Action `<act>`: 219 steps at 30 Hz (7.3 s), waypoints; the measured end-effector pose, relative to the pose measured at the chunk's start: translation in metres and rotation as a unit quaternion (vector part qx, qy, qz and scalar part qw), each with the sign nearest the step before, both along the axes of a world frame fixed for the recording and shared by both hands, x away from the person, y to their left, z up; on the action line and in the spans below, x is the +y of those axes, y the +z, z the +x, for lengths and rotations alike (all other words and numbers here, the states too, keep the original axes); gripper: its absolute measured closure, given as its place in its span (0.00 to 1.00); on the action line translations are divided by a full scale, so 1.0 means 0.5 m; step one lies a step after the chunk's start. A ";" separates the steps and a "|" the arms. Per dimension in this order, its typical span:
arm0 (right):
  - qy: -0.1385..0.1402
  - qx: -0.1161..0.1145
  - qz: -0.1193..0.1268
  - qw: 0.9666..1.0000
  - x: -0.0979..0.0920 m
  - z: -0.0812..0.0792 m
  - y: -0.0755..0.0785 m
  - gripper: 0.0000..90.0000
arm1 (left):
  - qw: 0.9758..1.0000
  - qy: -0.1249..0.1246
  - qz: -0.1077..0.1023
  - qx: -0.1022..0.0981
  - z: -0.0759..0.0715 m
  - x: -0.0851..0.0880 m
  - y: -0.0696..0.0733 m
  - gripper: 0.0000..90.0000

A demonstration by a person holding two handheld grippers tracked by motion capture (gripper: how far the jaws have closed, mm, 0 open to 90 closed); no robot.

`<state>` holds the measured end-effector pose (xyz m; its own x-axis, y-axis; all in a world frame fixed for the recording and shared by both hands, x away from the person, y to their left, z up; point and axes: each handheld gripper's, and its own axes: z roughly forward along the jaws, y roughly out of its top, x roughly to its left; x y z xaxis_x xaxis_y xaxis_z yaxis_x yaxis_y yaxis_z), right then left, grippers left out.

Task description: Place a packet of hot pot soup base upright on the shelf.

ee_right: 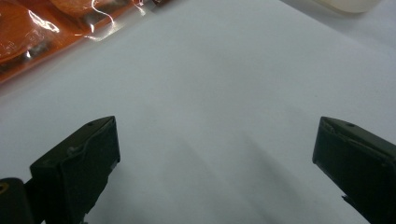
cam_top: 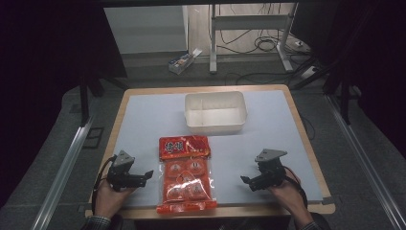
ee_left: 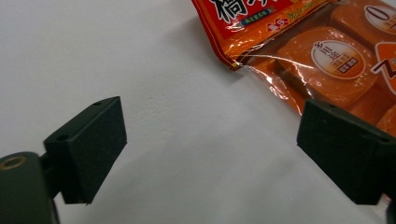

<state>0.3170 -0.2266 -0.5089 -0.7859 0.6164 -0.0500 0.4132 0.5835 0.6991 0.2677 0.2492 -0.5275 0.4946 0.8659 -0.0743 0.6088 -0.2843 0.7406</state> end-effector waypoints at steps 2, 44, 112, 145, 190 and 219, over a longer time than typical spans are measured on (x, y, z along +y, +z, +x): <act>0.000 0.001 -0.002 1.000 0.001 0.000 -0.001 0.01 | 1.000 0.000 -0.002 0.000 -0.001 0.000 0.001 0.13; 0.009 0.002 -0.006 1.000 0.013 0.001 -0.005 0.03 | 0.999 -0.021 -0.044 0.016 0.043 -0.038 0.005 1.00; 0.025 0.006 -0.020 0.999 0.033 0.009 -0.014 0.03 | 0.993 -0.115 0.020 0.035 0.152 -0.241 -0.007 1.00; 0.024 0.007 -0.017 1.000 0.029 0.008 -0.012 0.03 | 0.990 -0.137 0.019 0.017 0.166 -0.270 0.017 0.82; 0.016 0.014 -0.006 1.000 0.027 0.009 -0.011 0.03 | 0.995 -0.095 0.011 -0.027 0.022 -0.161 0.026 0.13; 0.020 0.053 0.024 0.998 0.100 0.040 -0.012 0.01 | 0.995 -0.095 -0.014 -0.014 -0.017 -0.114 0.025 0.08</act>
